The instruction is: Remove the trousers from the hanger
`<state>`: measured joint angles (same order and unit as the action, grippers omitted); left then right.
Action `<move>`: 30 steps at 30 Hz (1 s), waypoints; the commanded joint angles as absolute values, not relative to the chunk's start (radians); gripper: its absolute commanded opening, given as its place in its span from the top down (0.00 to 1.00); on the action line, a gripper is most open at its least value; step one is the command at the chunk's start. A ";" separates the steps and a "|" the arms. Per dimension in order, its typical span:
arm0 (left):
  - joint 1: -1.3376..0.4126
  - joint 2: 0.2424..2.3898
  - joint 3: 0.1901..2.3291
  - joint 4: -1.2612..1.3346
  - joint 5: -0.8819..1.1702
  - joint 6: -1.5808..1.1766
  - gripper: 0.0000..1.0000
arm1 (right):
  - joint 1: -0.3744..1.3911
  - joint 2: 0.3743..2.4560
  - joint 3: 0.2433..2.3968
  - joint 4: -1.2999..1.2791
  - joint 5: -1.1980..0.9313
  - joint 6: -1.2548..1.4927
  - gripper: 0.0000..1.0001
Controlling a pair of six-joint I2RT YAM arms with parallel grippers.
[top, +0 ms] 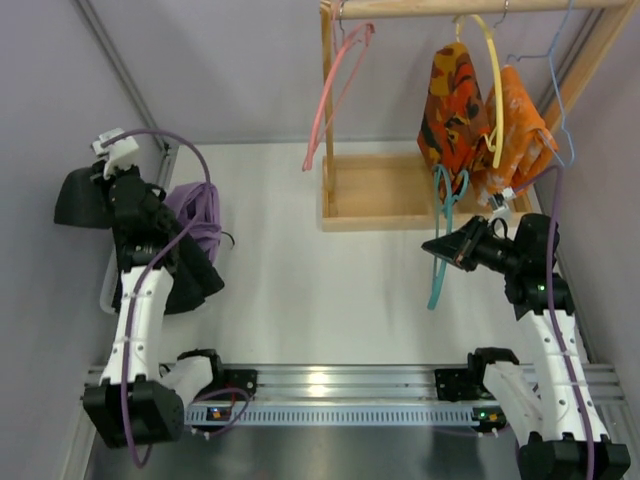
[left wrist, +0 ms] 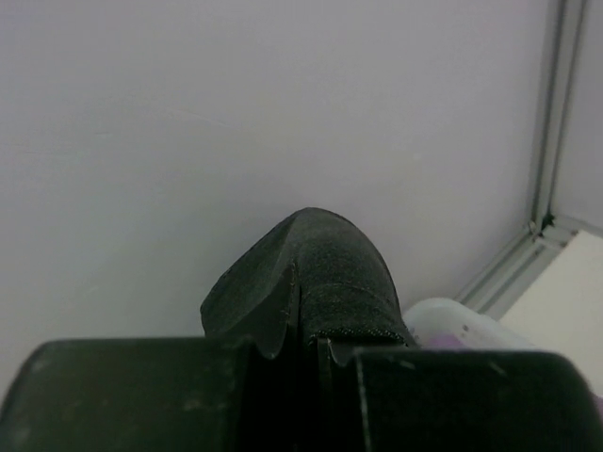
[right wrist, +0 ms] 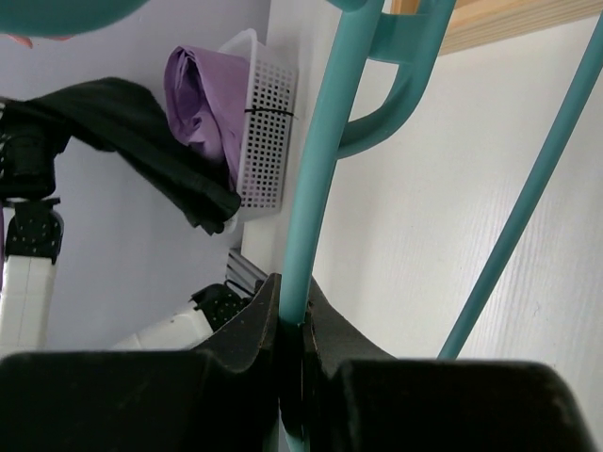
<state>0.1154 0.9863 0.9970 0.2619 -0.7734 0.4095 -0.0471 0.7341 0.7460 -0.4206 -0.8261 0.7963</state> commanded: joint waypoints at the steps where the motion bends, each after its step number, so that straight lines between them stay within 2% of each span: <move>1: 0.120 1.063 0.999 0.411 -0.690 0.345 1.00 | -0.058 0.730 0.788 -0.410 -0.856 0.753 1.00; 5: 0.120 1.118 0.930 0.403 -0.632 0.305 1.00 | -0.058 0.723 0.807 -0.406 -0.871 0.753 1.00; 12: 0.120 1.088 0.899 -0.290 -0.369 0.138 1.00 | -0.058 0.707 0.851 -0.411 -0.900 0.745 1.00; 17: 0.120 1.141 0.848 -0.465 -0.295 0.218 0.84 | -0.055 0.706 0.922 -0.410 -0.904 0.735 1.00; 19: 0.120 1.172 0.848 -0.515 -0.253 0.239 0.82 | -0.051 0.704 0.940 -0.393 -0.904 0.739 1.00; 20: 0.120 1.178 0.851 -0.558 -0.229 0.239 0.75 | -0.048 0.703 0.959 -0.388 -0.905 0.742 1.00; 22: 0.120 1.201 0.861 -0.597 -0.198 0.230 0.69 | -0.034 0.710 0.977 -0.376 -0.907 0.752 1.00; 23: 0.120 1.207 0.886 -0.629 -0.187 0.219 0.54 | -0.029 0.713 0.995 -0.374 -0.905 0.752 1.00; 26: 0.120 1.189 0.945 -0.692 -0.097 0.189 0.31 | -0.008 0.735 1.037 -0.371 -0.896 0.761 1.00; 29: 0.120 1.109 1.017 -0.698 -0.005 0.175 0.20 | 0.044 0.765 1.077 -0.355 -0.881 0.776 1.00; 30: 0.120 1.086 1.047 -0.699 0.005 0.175 0.12 | 0.052 0.772 1.086 -0.345 -0.877 0.796 1.00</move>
<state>0.1280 1.1530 0.9802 -0.5587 -0.1604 0.2131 0.0139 0.7555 1.0164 -0.4381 -0.8814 0.7723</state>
